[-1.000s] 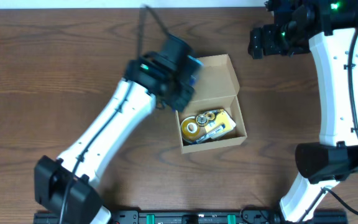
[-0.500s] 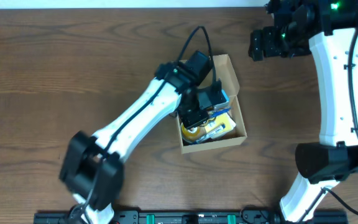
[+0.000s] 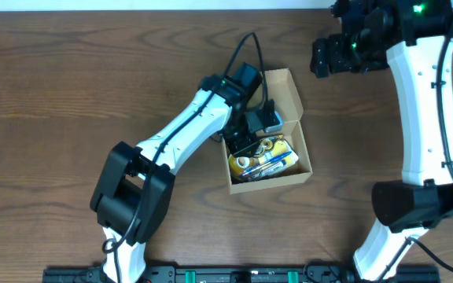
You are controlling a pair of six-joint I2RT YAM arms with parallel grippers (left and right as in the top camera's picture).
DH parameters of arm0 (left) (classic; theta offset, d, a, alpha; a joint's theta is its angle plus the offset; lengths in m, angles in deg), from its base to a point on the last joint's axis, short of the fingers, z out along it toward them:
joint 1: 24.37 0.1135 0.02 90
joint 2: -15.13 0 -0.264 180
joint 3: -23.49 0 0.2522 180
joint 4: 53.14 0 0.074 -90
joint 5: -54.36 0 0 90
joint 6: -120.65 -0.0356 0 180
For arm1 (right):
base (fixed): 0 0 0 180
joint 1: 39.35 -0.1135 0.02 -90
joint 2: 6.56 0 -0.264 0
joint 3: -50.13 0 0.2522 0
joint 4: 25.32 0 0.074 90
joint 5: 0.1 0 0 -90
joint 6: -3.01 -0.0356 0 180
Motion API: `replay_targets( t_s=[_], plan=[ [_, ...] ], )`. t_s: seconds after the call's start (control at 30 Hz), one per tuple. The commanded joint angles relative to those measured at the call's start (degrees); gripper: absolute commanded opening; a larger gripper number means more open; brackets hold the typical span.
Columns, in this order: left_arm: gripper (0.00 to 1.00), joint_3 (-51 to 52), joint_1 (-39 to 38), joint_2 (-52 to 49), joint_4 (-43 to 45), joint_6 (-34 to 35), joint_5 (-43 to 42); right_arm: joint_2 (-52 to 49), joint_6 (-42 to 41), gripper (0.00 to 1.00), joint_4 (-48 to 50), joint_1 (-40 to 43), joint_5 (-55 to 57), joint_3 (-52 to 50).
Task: Pack container
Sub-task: 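Raise the left gripper out of the box, then move both grippers to the box lid's back edge and grip it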
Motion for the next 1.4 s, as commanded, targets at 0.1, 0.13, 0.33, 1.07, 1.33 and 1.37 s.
replay_targets(
  t_s=[0.1,0.13,0.33,1.07,1.33,1.37],
  plan=[
    [0.41,-8.26,0.31,0.31,-4.48,6.08,3.74,0.90,0.07,0.91,-0.26,-0.81,0.59,-0.24],
    [0.41,-10.05,0.28,0.35,-5.64,7.30,4.81,0.87,0.04,0.91,-0.22,-0.81,1.03,-0.24],
    [0.38,-25.03,0.44,0.83,-13.05,19.67,14.01,0.02,0.02,0.52,0.04,-0.66,3.32,-1.62],
    [0.27,-3.80,18.23,0.74,-4.11,47.87,26.95,-1.51,0.04,0.02,13.99,1.11,1.27,-25.29],
    [0.32,-0.57,18.23,0.74,0.81,48.04,21.20,-9.62,3.76,0.01,17.49,1.11,-6.03,-28.52],
    [0.32,-0.57,18.23,0.74,1.49,48.02,20.26,-10.71,4.15,0.01,18.10,1.14,-7.76,-28.52]
  ],
)
